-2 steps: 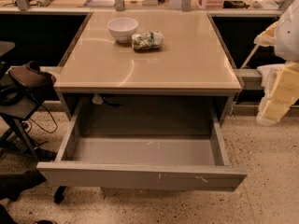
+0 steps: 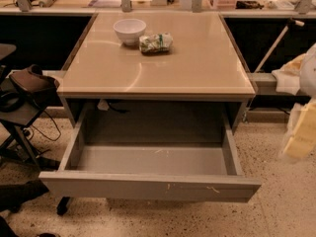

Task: Close top drawer

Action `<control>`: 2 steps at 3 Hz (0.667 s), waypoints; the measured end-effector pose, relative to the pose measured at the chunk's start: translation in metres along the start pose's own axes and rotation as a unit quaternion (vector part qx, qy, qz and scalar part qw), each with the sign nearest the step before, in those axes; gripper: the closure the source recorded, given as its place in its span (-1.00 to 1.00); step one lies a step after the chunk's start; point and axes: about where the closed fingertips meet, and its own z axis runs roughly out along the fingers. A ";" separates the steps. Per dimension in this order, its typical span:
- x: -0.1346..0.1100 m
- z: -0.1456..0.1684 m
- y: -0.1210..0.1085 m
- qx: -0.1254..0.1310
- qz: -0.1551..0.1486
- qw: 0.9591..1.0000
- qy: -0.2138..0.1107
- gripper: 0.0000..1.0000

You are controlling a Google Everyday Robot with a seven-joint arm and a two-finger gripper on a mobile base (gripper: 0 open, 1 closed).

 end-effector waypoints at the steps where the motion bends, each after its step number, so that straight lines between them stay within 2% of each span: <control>1: 0.032 0.030 0.043 -0.046 0.033 0.998 0.015 -1.00; 2: 0.057 0.049 0.084 -0.092 0.056 0.994 0.023 -1.00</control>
Offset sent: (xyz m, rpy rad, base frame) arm -0.1321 -0.0294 -0.1136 0.0703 0.3324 -0.1147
